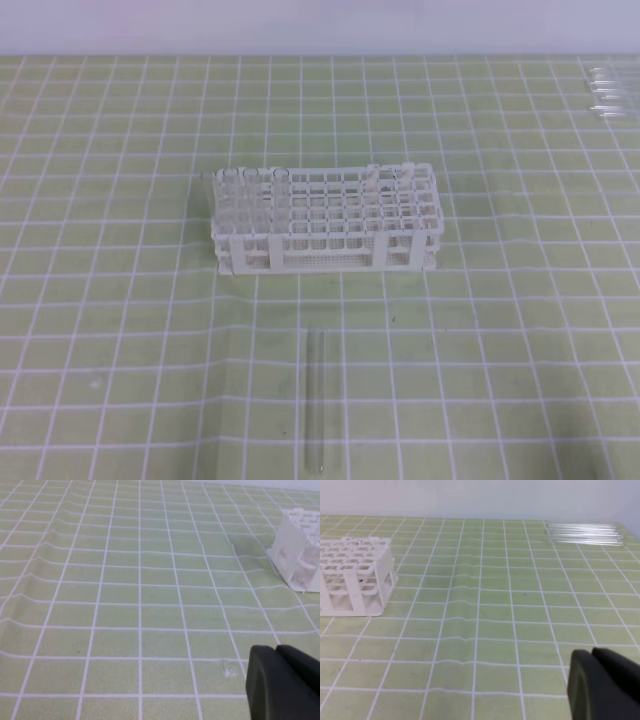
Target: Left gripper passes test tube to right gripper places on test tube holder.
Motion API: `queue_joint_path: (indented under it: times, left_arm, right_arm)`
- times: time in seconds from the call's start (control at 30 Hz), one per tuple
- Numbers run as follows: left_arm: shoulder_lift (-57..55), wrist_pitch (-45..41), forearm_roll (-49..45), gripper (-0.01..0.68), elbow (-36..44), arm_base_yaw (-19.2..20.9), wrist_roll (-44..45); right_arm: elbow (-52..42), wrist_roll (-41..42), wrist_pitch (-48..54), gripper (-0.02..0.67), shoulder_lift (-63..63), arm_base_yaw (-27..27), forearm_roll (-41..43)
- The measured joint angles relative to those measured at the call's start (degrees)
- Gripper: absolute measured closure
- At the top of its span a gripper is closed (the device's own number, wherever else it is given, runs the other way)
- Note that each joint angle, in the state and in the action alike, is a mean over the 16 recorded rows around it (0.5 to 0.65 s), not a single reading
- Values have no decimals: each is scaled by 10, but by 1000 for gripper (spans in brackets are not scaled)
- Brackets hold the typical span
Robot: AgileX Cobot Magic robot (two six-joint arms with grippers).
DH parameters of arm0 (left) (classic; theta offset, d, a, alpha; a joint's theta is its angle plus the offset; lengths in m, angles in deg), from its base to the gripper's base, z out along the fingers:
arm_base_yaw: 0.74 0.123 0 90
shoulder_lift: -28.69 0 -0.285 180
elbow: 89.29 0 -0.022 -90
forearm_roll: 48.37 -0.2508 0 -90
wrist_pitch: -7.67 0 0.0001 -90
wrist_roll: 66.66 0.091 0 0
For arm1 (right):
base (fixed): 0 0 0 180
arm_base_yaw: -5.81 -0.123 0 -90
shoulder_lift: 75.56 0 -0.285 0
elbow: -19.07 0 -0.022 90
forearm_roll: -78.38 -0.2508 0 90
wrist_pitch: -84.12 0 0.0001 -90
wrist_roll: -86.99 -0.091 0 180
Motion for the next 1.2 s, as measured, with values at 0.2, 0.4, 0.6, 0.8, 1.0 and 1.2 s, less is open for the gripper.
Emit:
queue_joint_path:
  times: [0.2,0.4,0.6,0.8,1.0,1.2]
  left_arm:
    - [3,1,0,675,1,0,0]
    - [2,1,0,675,2,0,0]
    - [6,3,0,675,4,0,0]
    - [6,3,-10,675,4,0,0]
    - [7,8,-23,675,5,0,0]
    - [5,23,-11,675,3,0,-2]
  right_arm:
    - [0,0,0,666,0,0,0]
    - [0,0,0,666,0,0,0]
    - [0,0,0,666,0,0,0]
    - [0,0,0,666,0,0,0]
    - [0,0,-2,666,0,0,0]
    - [0,0,-7,665,0,0,-14]
